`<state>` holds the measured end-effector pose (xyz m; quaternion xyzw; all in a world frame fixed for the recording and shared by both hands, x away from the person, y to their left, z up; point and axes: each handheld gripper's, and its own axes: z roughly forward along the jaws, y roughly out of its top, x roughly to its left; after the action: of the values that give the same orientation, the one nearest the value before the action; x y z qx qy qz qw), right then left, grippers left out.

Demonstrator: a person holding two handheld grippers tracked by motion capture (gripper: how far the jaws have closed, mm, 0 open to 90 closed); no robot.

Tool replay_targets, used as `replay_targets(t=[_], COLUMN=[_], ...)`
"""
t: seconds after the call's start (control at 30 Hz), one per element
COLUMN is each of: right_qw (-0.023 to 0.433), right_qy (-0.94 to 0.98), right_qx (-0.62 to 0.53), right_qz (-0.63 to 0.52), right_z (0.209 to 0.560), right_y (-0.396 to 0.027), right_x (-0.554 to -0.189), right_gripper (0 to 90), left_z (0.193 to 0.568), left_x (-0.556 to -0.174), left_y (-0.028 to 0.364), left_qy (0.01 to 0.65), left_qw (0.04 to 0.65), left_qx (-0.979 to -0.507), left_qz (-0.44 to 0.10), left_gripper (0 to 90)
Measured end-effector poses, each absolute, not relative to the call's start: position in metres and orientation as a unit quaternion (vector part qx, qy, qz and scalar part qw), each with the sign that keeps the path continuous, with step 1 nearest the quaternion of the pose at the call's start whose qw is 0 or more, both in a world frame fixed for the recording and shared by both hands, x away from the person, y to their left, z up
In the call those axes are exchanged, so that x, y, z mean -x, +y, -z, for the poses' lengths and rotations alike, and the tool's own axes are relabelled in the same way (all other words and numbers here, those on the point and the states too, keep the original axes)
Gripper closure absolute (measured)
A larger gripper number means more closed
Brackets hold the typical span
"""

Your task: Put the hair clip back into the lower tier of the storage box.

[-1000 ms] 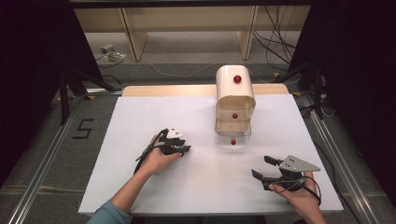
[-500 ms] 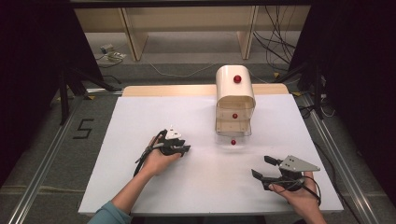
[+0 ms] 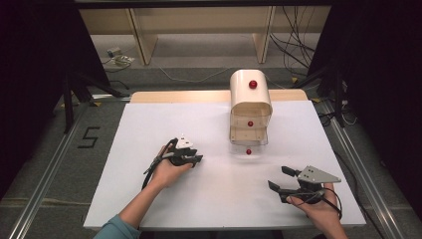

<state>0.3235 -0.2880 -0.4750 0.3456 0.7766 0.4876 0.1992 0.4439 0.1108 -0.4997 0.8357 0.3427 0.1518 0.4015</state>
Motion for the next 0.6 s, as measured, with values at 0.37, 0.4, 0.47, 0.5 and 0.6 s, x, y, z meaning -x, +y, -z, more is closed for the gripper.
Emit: replay_targets(t=[0.37, 0.4, 0.47, 0.5, 0.6], right_qw=[0.199, 0.199, 0.2, 0.2, 0.202], right_qy=[0.776, 0.776, 0.777, 0.777, 0.776], right_qx=[-0.345, -0.345, -0.345, -0.345, -0.343], right_qz=[-0.488, -0.489, -0.488, -0.488, -0.49], right_z=[0.4753, 0.4753, 0.4752, 0.4752, 0.4752], right_y=[-0.288, -0.2881, -0.288, -0.288, -0.2882], right_x=[-0.3235, -0.3235, -0.3234, -0.3234, -0.3239], right_gripper=[25.7, 25.7, 25.7, 25.7, 25.7], left_z=[0.495, 0.4945, 0.4938, 0.4934, 0.4915], left_x=[-0.4428, -0.4425, -0.4422, -0.442, -0.4414], left_y=[0.1119, 0.1115, 0.1109, 0.1107, 0.1102], left_qy=[0.343, 0.342, 0.341, 0.34, 0.34], left_qw=[0.414, 0.414, 0.414, 0.415, 0.418], left_qx=[-0.828, -0.829, -0.829, -0.829, -0.826], left_qz=[-0.157, -0.157, -0.159, -0.16, -0.162], left_gripper=[63.9, 63.9, 63.9, 63.9, 63.9])
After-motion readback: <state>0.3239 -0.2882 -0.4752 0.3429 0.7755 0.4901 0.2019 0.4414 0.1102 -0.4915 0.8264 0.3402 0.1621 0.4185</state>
